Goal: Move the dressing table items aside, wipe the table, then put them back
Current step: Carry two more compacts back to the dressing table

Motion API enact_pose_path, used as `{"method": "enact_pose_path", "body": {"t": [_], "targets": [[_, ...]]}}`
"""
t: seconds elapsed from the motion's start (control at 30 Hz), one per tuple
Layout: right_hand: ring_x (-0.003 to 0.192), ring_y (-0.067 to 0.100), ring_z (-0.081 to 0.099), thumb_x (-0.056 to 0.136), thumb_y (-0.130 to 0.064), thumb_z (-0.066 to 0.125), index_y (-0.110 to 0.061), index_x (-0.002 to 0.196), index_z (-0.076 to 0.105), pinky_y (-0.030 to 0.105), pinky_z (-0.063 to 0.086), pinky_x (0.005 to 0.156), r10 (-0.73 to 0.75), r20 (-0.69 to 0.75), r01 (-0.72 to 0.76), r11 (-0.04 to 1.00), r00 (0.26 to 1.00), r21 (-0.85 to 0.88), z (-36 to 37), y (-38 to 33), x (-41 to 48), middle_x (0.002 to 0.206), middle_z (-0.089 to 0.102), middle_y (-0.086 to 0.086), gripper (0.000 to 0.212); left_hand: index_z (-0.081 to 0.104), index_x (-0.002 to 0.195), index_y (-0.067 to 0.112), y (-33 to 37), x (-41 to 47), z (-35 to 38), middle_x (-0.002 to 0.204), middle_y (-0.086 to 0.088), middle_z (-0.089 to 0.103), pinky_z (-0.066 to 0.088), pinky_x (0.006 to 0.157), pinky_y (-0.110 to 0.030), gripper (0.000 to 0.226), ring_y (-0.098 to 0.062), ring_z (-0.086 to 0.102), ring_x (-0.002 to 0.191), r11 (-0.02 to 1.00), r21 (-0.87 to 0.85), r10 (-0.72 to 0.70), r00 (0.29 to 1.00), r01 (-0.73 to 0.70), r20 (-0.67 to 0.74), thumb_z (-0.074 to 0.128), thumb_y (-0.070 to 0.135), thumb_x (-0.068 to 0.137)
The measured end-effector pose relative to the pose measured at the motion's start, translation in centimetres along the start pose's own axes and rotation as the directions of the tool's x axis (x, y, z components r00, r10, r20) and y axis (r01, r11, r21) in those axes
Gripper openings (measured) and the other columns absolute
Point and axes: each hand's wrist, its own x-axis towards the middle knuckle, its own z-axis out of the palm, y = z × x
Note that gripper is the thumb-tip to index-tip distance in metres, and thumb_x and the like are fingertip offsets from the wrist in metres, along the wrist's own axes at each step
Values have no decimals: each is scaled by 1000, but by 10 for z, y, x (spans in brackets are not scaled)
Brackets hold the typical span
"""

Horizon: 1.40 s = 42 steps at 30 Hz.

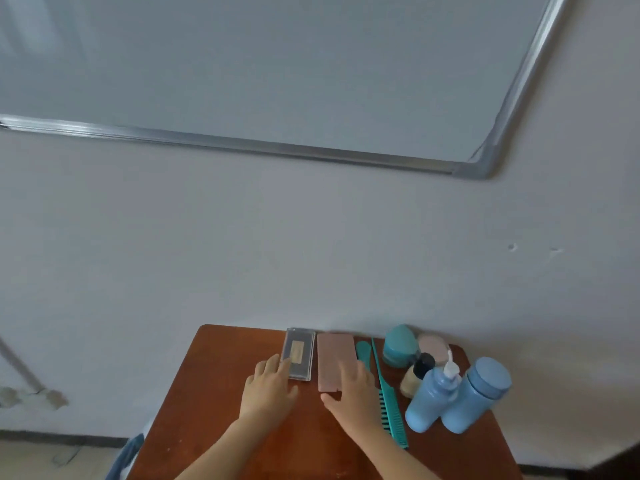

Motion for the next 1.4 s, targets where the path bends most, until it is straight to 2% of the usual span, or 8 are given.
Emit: {"method": "enact_pose_path", "body": {"t": [0.3,0.53,0.67,0.77,0.93,1.07,1.2,1.4], "targets": [[144,29,2,86,-52,52,-20,147,0,33,13,116,61,50,-64,997,997,48,23,7,32,154,-10,16,86,24,141,20,20,56,25,141,-1,34,36,98,-32,73,-22,33,128,981,46,-192,981,190,40,49,57,82],[143,31,6,84,-52,53,-16,148,2,34,13,116,143,15,-143,986,990,86,22,0,36,154,-3,19,89,15,144,14,13,63,22,135,-5,39,40,96,-30,82,-24,35,125,974,57,-223,973,220,64,57,43,79],[104,40,59,37,-57,80,-8,123,49,41,51,85,137,-127,-143,989,982,-43,23,-13,36,120,53,28,104,12,145,20,-12,53,11,134,-5,40,40,97,-31,83,-24,36,124,975,33,-219,975,218,45,57,41,79],[75,28,68,12,-57,77,-17,102,52,32,57,61,65,-170,-84,990,983,-112,32,-19,33,94,66,16,102,9,146,22,-32,45,-2,136,-6,40,39,99,-31,81,-23,36,125,976,12,-219,976,219,13,56,40,81],[81,27,68,20,-59,77,-19,107,51,32,57,66,44,-255,-89,982,966,-168,22,-55,2,100,65,16,99,12,145,24,-65,27,-29,133,-7,42,39,97,-32,81,-25,38,122,988,-33,-150,989,149,-20,56,41,79],[130,35,37,69,-46,71,-17,137,35,39,34,106,114,-257,-136,988,960,-71,15,-92,-48,142,34,20,82,17,143,24,-88,5,-51,129,-7,45,41,94,-33,77,-27,40,119,998,-58,-39,998,37,-39,56,42,78],[115,36,54,54,-44,82,-21,122,42,39,48,92,171,-352,-216,972,920,-92,19,-105,-99,128,51,21,82,18,142,24,-99,-22,-74,130,-8,45,42,92,-34,77,-28,41,119,993,-74,85,995,-89,-55,58,42,79],[123,35,43,66,-42,75,-15,132,43,40,42,99,187,-482,-279,952,856,-128,-31,-107,-172,139,36,20,78,10,144,23,-67,-67,-100,131,-10,44,43,93,-36,84,-29,41,120,952,-108,275,954,-287,-116,60,45,80]]}}
